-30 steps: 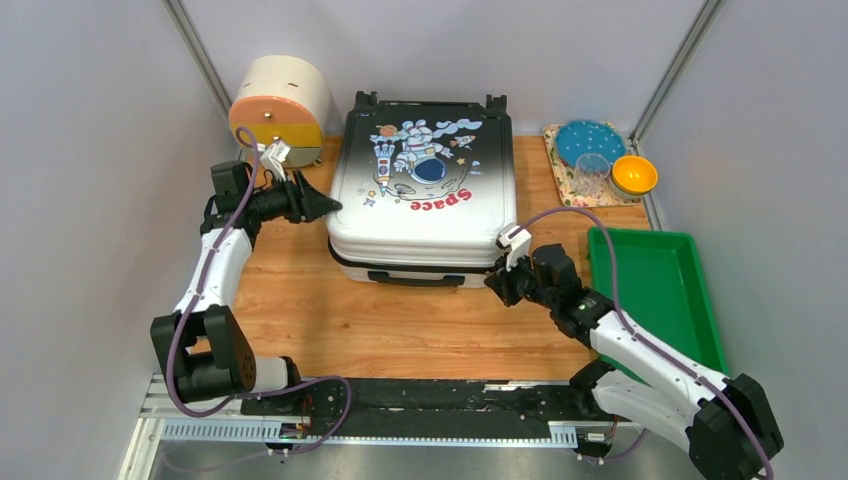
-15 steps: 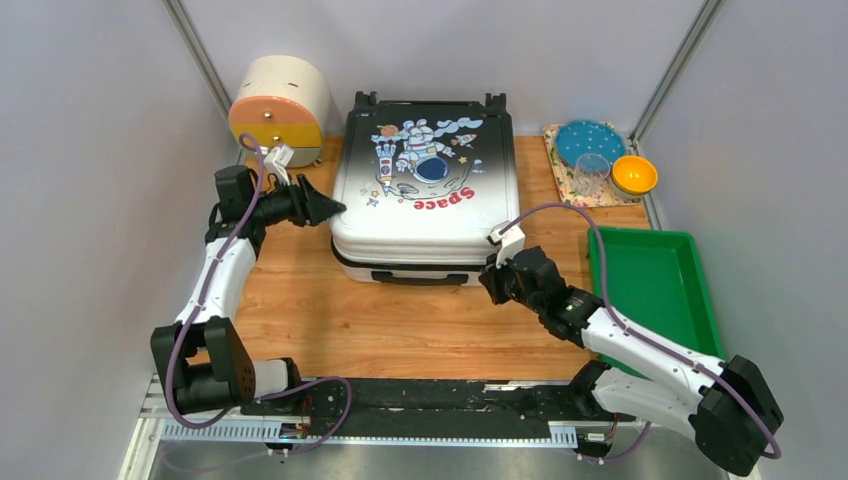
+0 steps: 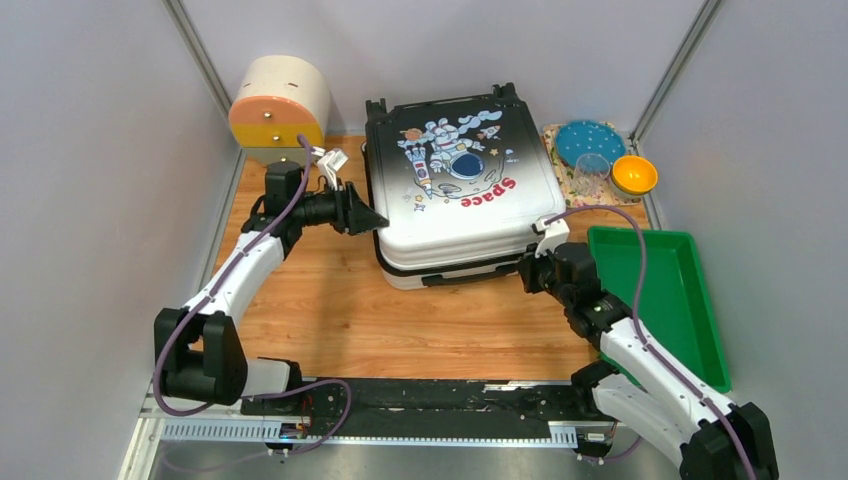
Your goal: Open, take out, and arrange the luggage
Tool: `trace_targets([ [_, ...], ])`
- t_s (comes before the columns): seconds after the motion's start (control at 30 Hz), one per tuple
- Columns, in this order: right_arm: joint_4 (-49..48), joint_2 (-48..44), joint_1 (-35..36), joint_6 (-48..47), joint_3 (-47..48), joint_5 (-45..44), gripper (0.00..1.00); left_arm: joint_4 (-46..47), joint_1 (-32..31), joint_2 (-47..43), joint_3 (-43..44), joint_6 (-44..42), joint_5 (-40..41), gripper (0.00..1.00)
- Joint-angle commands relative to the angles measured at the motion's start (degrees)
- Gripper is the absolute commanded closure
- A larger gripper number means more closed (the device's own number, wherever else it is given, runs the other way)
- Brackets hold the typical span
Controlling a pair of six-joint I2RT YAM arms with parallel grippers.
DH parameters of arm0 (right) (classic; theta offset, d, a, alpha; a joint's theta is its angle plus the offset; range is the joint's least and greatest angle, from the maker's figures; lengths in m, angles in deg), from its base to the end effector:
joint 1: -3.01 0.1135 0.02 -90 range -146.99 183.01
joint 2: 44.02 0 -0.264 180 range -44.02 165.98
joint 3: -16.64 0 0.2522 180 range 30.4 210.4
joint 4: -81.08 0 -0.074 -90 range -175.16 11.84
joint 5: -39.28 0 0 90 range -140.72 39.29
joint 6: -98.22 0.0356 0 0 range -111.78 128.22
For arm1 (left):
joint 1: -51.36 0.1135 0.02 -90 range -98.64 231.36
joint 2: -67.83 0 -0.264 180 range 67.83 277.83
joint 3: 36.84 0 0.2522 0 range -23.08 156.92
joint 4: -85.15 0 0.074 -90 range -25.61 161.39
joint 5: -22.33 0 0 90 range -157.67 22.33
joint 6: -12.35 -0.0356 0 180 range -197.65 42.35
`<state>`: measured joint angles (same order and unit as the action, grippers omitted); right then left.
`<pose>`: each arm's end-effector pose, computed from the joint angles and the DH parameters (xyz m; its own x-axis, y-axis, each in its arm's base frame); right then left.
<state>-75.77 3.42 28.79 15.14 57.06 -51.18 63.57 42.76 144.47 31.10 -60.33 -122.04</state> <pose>0.1681 0.0809 0.2221 -0.5009 -0.1081 -0.8587 -0.3710 0.9232 0.1002 0.2825 -0.0720 0.2844 -0.7085 -0.0683 -0.7024 0.5973 0.4721 -0.6483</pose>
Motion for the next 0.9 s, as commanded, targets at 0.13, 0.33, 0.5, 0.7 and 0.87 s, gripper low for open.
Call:
trace_targets([
  [0.13,-20.3,5.6,9.6,7.7,1.7,11.4,1.00,-2.8,-5.9,4.7,-6.7,2.5,-2.5,0.38],
  [0.33,-25.7,12.5,21.4,9.3,5.8,3.6,1.00,-2.4,-5.9,3.9,-9.3,3.8,-0.3,0.38],
  [0.5,-27.3,16.5,32.4,11.0,10.9,-7.4,1.00,2.9,-6.0,3.7,-12.9,9.9,-0.5,0.38],
  [0.7,-25.3,26.0,39.5,11.4,19.5,-11.0,1.00,9.9,-6.0,5.3,-14.0,16.5,0.2,0.40],
  [0.87,-25.4,33.1,44.2,11.7,26.9,-14.8,1.00,13.2,-5.9,6.5,-14.4,18.9,0.6,0.41],
])
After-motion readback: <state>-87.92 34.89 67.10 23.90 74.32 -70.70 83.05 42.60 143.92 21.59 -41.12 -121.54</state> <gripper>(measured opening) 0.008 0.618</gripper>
